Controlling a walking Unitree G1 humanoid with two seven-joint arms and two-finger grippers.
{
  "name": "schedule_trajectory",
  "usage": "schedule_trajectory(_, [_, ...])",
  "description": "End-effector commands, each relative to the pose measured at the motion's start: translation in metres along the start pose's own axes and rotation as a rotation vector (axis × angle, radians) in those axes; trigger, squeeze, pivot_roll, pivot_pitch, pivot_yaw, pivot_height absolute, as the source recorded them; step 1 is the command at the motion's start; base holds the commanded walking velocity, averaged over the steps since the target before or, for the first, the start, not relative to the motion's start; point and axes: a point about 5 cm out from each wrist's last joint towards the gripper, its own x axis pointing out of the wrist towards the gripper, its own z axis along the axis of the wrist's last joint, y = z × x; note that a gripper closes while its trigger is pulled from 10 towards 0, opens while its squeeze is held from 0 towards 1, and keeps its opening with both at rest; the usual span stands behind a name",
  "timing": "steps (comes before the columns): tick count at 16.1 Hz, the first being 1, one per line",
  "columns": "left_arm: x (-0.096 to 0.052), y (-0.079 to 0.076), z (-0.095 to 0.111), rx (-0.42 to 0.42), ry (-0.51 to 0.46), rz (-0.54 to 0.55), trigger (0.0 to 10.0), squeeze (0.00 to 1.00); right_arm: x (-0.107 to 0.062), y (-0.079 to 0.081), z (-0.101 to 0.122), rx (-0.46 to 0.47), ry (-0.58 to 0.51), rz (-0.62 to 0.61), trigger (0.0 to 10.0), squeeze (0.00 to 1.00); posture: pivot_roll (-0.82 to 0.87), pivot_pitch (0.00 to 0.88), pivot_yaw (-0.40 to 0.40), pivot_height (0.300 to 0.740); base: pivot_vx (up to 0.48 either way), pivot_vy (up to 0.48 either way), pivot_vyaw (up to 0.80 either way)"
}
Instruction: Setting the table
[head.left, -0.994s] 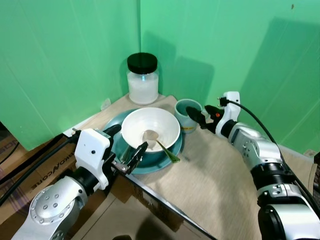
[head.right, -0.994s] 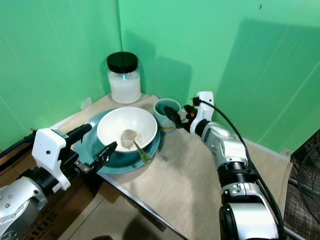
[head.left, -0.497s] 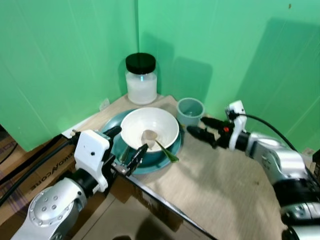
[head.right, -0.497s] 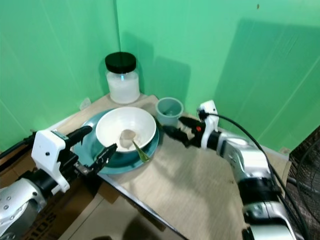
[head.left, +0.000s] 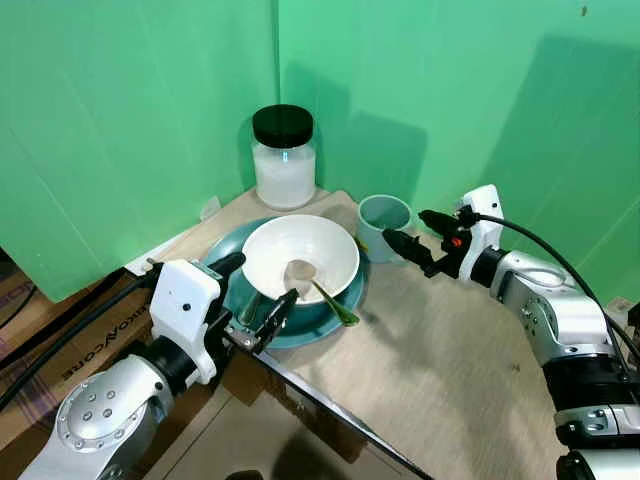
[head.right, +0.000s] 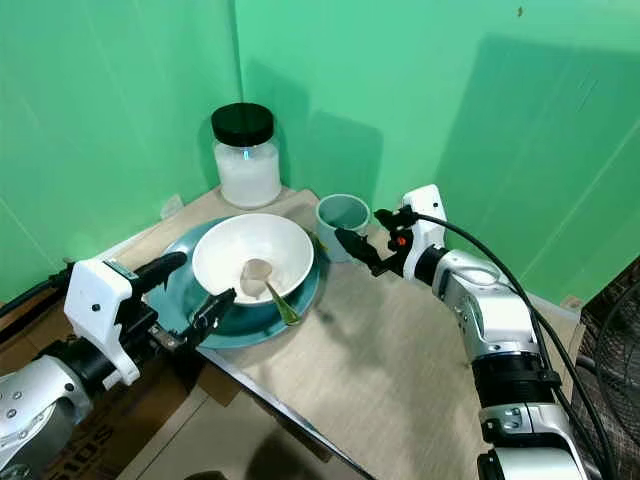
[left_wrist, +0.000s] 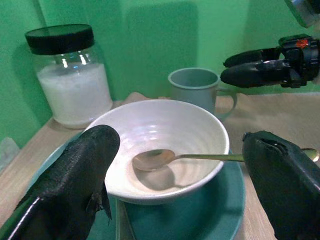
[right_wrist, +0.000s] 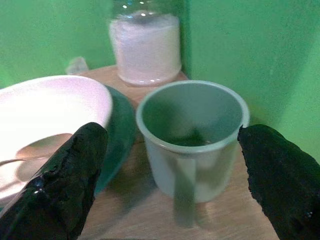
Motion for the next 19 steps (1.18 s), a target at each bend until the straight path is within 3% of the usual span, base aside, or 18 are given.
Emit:
schedule_trajectory(1, [-0.001,-0.007,0.003,-0.012,-0.004,-0.057,10.0,0.00,0.000,-0.002,-0.002,-0.026,0.011,-0.033,10.0,0.00,0.13,0.000,-0.007,0.740,0.000,0.000,0.00])
schedule_trajectory(4, [-0.006,-0.024,-0.001,-0.065,0.032,-0.194,10.0,0.00,0.002,0.000,-0.010,-0.049,0.041,-0.052,10.0,0.00,0.13,0.000,-0.005,0.740,0.000,0.000,0.00])
schedule_trajectory(8, [-0.006,-0.022,-0.001,-0.062,0.038,-0.195,10.0,0.00,0.006,0.008,-0.025,-0.054,0.120,-0.027,10.0,0.00,0.13,0.000,-0.002,0.740,0.000,0.000,0.00])
schedule_trajectory(9, [-0.006,-0.022,-0.001,-0.062,0.041,-0.198,10.0,0.00,0.009,0.010,-0.028,-0.039,0.130,-0.029,7.6,0.00,0.13,0.000,-0.003,0.740,0.000,0.000,0.00])
schedule_trajectory(11, [-0.007,-0.022,-0.001,-0.059,0.043,-0.195,10.0,0.00,0.011,0.011,-0.030,-0.022,0.138,-0.039,1.6,0.00,0.14,0.000,-0.005,0.740,0.000,0.000,0.00])
schedule_trajectory(12, [-0.007,-0.021,-0.001,-0.058,0.043,-0.193,10.0,0.00,0.012,0.007,-0.031,-0.007,0.143,-0.066,0.0,0.00,0.14,0.000,-0.005,0.740,0.000,0.000,0.00])
schedule_trajectory(19, [-0.008,-0.022,-0.001,-0.057,0.043,-0.191,10.0,0.00,0.014,0.003,-0.030,0.029,0.123,-0.097,0.0,0.00,0.14,0.000,-0.005,0.740,0.000,0.000,0.00])
